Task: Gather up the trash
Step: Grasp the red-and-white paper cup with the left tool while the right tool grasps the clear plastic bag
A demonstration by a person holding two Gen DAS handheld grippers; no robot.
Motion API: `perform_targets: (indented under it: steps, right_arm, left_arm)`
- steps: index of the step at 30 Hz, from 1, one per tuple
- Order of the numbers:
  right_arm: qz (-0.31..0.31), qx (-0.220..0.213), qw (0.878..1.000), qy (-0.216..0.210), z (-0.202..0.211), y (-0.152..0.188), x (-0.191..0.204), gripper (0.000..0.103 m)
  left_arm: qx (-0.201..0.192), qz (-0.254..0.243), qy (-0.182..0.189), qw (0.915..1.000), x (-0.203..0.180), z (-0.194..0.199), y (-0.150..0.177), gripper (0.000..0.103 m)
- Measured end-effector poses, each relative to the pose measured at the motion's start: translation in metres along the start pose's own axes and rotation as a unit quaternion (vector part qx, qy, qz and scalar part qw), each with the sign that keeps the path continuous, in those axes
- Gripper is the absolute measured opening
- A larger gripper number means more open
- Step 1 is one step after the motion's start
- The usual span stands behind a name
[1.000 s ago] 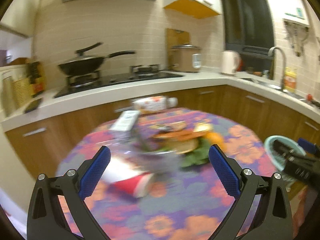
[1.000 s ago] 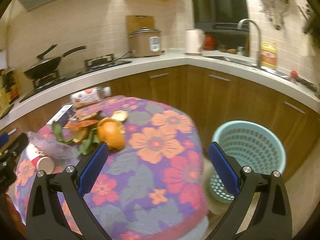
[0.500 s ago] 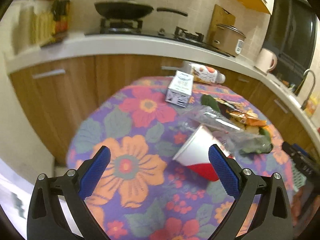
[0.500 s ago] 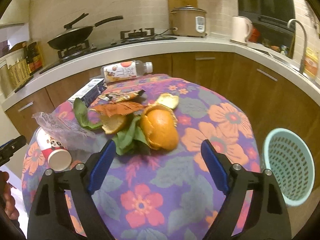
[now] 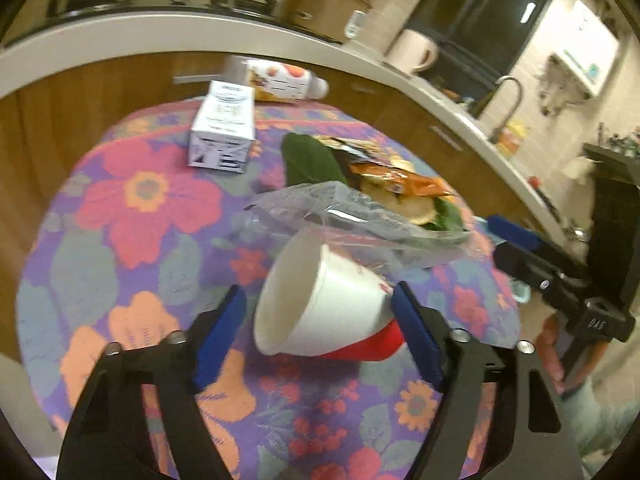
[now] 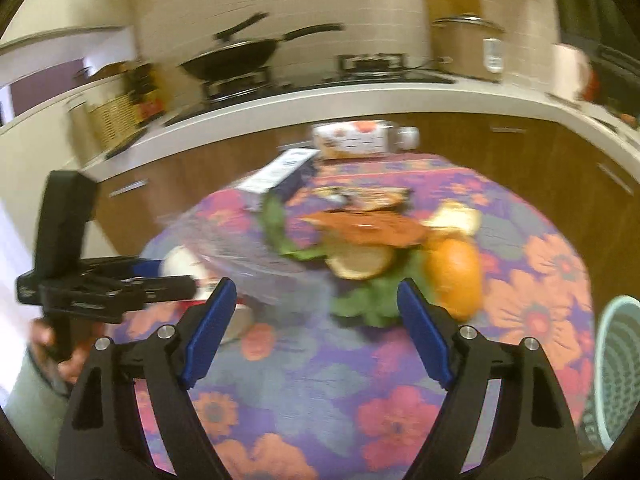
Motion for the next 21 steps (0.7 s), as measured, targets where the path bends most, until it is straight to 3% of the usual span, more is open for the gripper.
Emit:
perform_targets:
  steps: [5, 9, 11, 14, 18, 20, 21]
  right_arm:
    - [0.036, 0.024, 0.998, -0.039, -0.018, -0.005, 0.018, 0.078]
    - [0.075, 0.029, 0.996, -0.038, -0.029, -0.005, 0.033, 0.078]
    - [0.077, 0.035, 0.996, -0.042, -0.034, -0.006, 0.033, 0.078]
    - [0.089, 0.046, 0.994, -0.044, -0.039, 0.0, 0.034, 0.078]
    - [0.109, 0.056, 0.992, -0.028, -0.05, 0.008, 0.039, 0.078]
    - [0.119, 0.066, 0.99, -0.02, -0.057, 0.013, 0.042, 0.065]
    - [0.122, 0.067, 0.99, -0.01, -0.059, 0.015, 0.042, 0.051]
  left_arm:
    - [0.005, 0.004, 0.051, 0.9987, -0.004, 0.0, 0.005, 0.051]
    - [0.008, 0.004, 0.082, 0.9966, -0.011, 0.004, 0.008, 0.027]
    - [0.006, 0.002, 0.081, 0.9967, -0.015, 0.007, 0.009, 0.021]
    - [0.002, 0.006, 0.085, 0.9963, -0.019, 0.015, 0.013, 0.004]
    - [0.001, 0.009, 0.062, 0.998, -0.019, 0.024, 0.021, 0.002]
    - [-0.001, 0.014, 0.059, 0.9981, -0.018, 0.027, 0.023, 0.002]
    - [-0.003, 0.016, 0.056, 0.9983, -0.018, 0.03, 0.024, 0.002]
Point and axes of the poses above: each gripper's, at about its wrist camera, not at the fingertips, and z roughly against the way its jaws point, x to its left, y to its underside, the point moved 4 cm from there along -z, roughly the way its jaws point, and after that the axes turned 10 degrees about -z, right-handed, at the moved point
